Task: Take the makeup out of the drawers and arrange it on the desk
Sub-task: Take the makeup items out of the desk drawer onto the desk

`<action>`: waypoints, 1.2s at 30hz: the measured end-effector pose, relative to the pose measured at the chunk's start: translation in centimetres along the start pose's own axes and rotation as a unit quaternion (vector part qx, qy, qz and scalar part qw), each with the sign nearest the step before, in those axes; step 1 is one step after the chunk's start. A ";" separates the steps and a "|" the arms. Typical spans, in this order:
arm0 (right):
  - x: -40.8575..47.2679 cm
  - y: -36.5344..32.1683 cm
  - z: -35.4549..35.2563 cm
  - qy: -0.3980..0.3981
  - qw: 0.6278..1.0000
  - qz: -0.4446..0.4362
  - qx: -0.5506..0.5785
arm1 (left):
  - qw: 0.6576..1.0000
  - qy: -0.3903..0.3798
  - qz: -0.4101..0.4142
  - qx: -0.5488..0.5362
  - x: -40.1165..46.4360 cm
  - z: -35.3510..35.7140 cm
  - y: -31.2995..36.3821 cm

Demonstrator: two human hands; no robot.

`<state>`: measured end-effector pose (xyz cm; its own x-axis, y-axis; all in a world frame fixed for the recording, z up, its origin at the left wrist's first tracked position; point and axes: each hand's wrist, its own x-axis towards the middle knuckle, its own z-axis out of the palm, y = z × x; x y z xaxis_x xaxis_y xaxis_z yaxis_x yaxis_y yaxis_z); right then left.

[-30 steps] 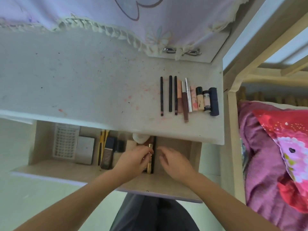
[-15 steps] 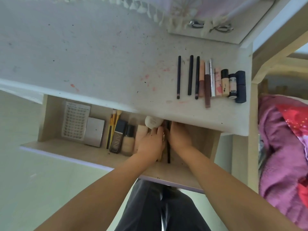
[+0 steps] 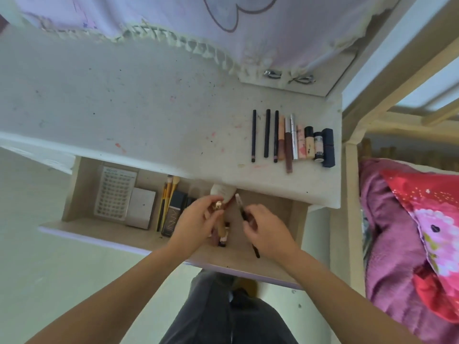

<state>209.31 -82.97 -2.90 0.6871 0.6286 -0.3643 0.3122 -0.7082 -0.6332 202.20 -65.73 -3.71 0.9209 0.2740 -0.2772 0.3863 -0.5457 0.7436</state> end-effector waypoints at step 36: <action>2.8 -1.8 2.9 0.003 0.991 0.106 -0.079 | 0.978 -0.182 0.091 0.044 4.4 -5.0 0.8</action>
<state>208.79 -78.97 -4.74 0.7517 0.4592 -0.4733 0.2594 -0.8658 -0.4280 206.32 -60.98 -1.30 0.9264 -0.1246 -0.3554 0.2027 -0.6304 0.7493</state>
